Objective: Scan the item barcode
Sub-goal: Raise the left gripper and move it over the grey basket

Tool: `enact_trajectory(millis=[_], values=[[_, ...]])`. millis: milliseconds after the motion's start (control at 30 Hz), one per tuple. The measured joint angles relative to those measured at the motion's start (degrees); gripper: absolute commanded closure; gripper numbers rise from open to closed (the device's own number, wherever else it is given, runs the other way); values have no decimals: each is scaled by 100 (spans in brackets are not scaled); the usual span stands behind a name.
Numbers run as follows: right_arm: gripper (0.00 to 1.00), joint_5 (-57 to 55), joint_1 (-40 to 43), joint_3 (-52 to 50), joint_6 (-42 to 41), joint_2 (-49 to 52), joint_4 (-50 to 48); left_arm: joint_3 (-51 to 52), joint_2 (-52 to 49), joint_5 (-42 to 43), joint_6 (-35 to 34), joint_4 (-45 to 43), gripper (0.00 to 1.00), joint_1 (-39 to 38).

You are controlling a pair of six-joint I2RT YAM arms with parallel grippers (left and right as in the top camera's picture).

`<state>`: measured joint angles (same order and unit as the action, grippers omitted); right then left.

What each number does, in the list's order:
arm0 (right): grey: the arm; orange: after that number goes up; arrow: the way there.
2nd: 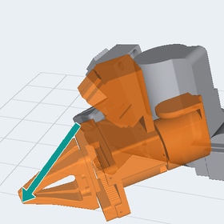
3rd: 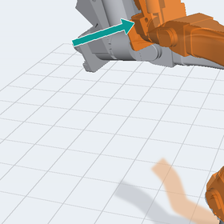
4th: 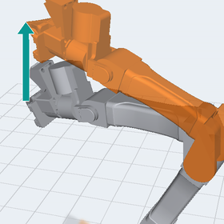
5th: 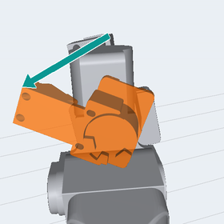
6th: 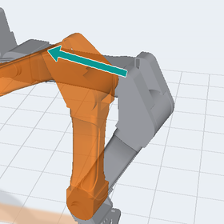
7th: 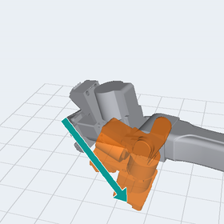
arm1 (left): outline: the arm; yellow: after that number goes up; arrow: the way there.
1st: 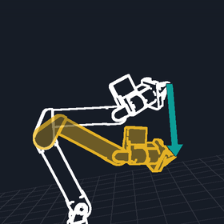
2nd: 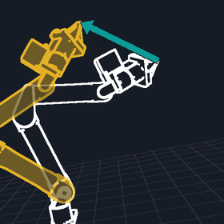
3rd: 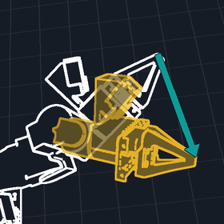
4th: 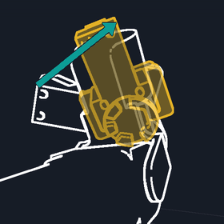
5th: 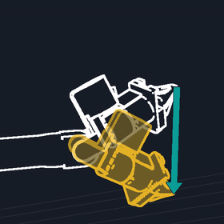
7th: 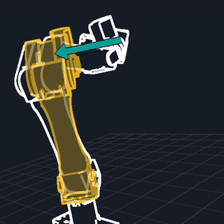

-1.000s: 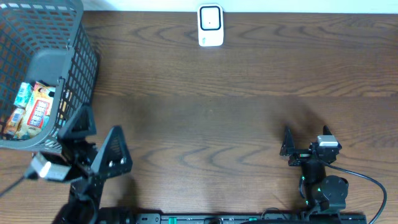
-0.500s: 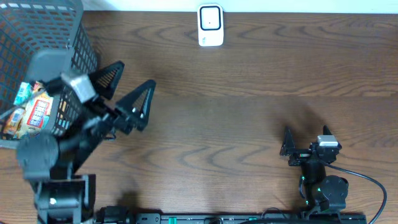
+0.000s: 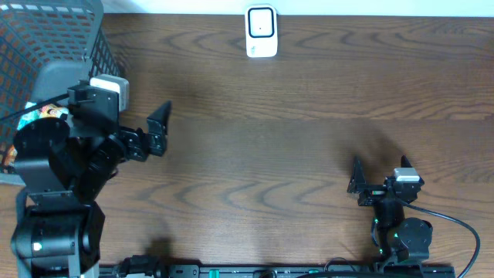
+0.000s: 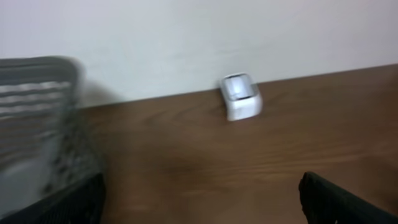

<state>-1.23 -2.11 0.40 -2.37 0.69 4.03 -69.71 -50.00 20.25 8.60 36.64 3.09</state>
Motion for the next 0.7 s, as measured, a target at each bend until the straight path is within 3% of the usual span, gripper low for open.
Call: enact_trajectory(millis=[233, 533, 700], values=[[1, 0, 0, 0, 0, 0, 0, -638, -693, -761, 345, 354, 2, 411], [1, 0, 0, 0, 0, 0, 0, -1923, -1563, -927, 391, 920, 2, 1353], [1, 0, 0, 0, 0, 0, 0, -2146, -1838, -981, 391, 927, 2, 2037]])
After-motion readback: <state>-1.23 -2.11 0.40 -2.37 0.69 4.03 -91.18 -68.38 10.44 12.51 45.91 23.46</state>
